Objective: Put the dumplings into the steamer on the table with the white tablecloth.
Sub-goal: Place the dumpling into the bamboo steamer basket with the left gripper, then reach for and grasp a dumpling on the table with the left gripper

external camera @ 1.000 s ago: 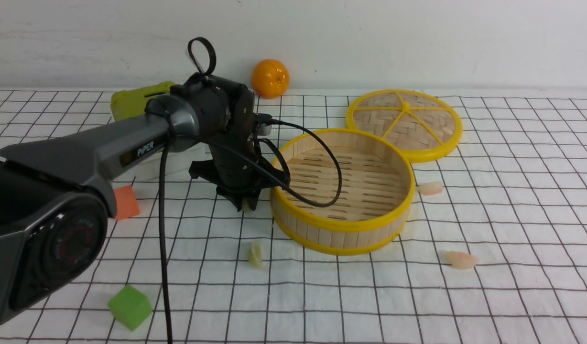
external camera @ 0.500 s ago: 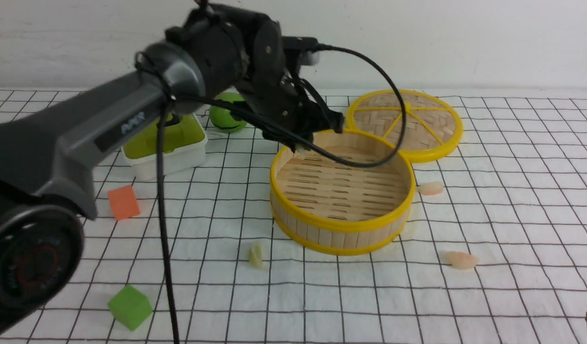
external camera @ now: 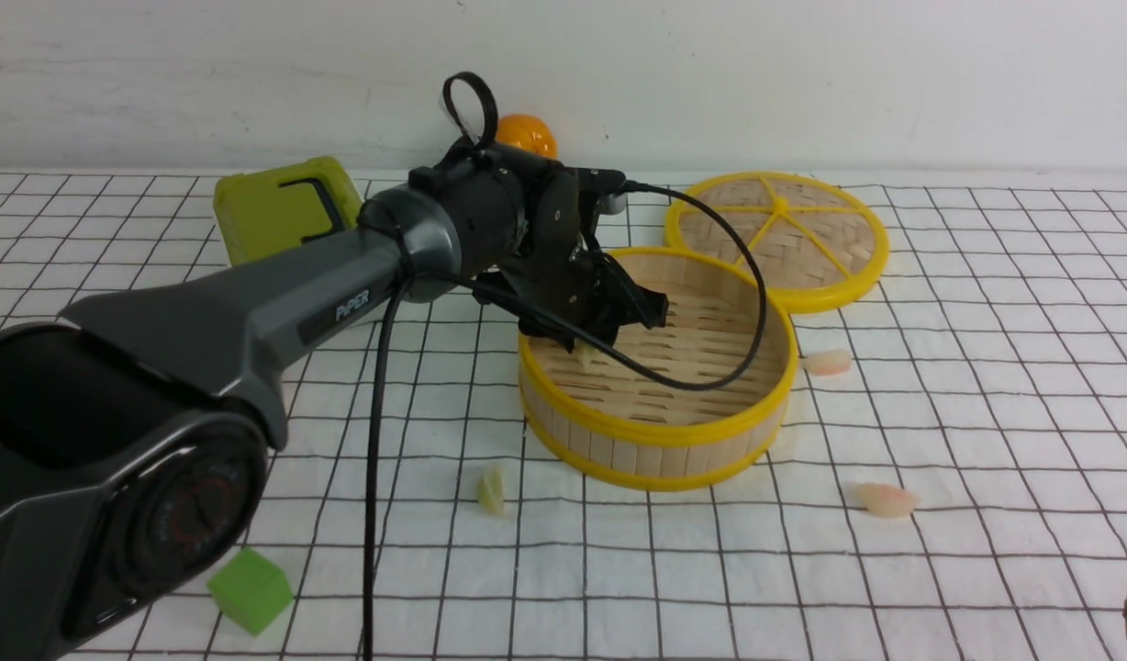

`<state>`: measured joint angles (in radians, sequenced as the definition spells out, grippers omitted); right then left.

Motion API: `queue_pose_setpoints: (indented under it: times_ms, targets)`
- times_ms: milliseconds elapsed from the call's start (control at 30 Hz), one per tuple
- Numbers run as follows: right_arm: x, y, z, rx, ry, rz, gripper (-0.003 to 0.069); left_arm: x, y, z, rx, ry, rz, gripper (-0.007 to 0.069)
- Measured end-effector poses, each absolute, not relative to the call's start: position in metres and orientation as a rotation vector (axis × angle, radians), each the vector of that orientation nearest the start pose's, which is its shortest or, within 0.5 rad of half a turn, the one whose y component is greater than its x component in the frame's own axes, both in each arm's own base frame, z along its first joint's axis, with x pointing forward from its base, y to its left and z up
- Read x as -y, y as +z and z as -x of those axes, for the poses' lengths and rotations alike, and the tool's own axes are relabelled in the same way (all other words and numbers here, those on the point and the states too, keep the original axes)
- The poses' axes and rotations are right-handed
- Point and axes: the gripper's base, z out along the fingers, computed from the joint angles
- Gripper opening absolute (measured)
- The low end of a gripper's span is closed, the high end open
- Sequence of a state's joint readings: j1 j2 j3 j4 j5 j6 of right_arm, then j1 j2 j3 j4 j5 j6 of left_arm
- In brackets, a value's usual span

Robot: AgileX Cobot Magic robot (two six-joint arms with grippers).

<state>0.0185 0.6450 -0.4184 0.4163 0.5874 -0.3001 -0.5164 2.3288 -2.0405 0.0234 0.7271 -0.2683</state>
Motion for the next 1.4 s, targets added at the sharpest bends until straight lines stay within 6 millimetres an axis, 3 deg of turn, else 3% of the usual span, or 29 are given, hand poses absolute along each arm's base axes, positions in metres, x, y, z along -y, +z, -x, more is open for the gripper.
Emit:
queue_pose_setpoints:
  times_ms: [133, 167, 200, 267, 367, 467, 533, 600, 633, 700, 900, 1133, 1200, 1400]
  targets:
    - [-0.023, 0.254, -0.117, -2.251, 0.293, 0.083, 0.0042, 0.257, 0.208, -0.455, -2.539, -0.284, -0.32, 0.0393]
    - [-0.023, 0.254, -0.117, -2.251, 0.293, 0.083, 0.0042, 0.253, 0.221, -0.45, -2.583, -0.264, -0.321, 0.0405]
    - [-0.023, 0.254, -0.117, -2.251, 0.293, 0.083, 0.0042, 0.253, 0.222, -0.449, -2.59, -0.26, -0.322, 0.0405]
    - [-0.023, 0.254, -0.117, -2.251, 0.293, 0.083, 0.0042, 0.243, 0.266, -0.436, -2.604, -0.217, -0.328, 0.0405]
    - [-0.023, 0.254, -0.117, -2.25, 0.3, 0.078, 0.0043, 0.227, 0.307, -0.421, -2.595, -0.107, -0.325, 0.0385]
    - [-0.024, 0.255, -0.117, -2.247, 0.326, 0.061, 0.0047, 0.216, 0.321, -0.41, -2.62, -0.05, -0.299, 0.0356]
    - [-0.024, 0.255, -0.117, -2.243, 0.328, 0.06, 0.0048, 0.214, 0.315, -0.407, -2.652, -0.041, -0.296, 0.0347]
    - [-0.024, 0.257, -0.114, -2.229, 0.331, 0.061, 0.0051, 0.213, 0.281, -0.397, -2.789, -0.04, -0.305, 0.0323]
    - [-0.024, 0.257, -0.114, -2.227, 0.33, 0.061, 0.0051, 0.214, 0.282, -0.396, -2.79, -0.048, -0.304, 0.0321]
    - [-0.024, 0.259, -0.112, -2.213, 0.329, 0.063, 0.0055, 0.212, 0.245, -0.386, -2.882, -0.055, -0.308, 0.0307]
    - [-0.024, 0.257, -0.111, -2.214, 0.33, 0.062, 0.006, 0.208, 0.204, -0.377, -2.877, -0.082, -0.251, 0.0302]
    - [-0.024, 0.257, -0.111, -2.214, 0.33, 0.062, 0.0066, 0.21, 0.178, -0.38, -2.871, -0.098, -0.217, 0.0251]
    - [-0.024, 0.257, -0.111, -2.214, 0.33, 0.062, 0.0066, 0.212, 0.169, -0.382, -2.882, -0.095, -0.228, 0.017]
    - [-0.024, 0.257, -0.111, -2.214, 0.33, 0.062, 0.0066, 0.212, 0.174, -0.381, -2.882, -0.096, -0.277, 0.0138]
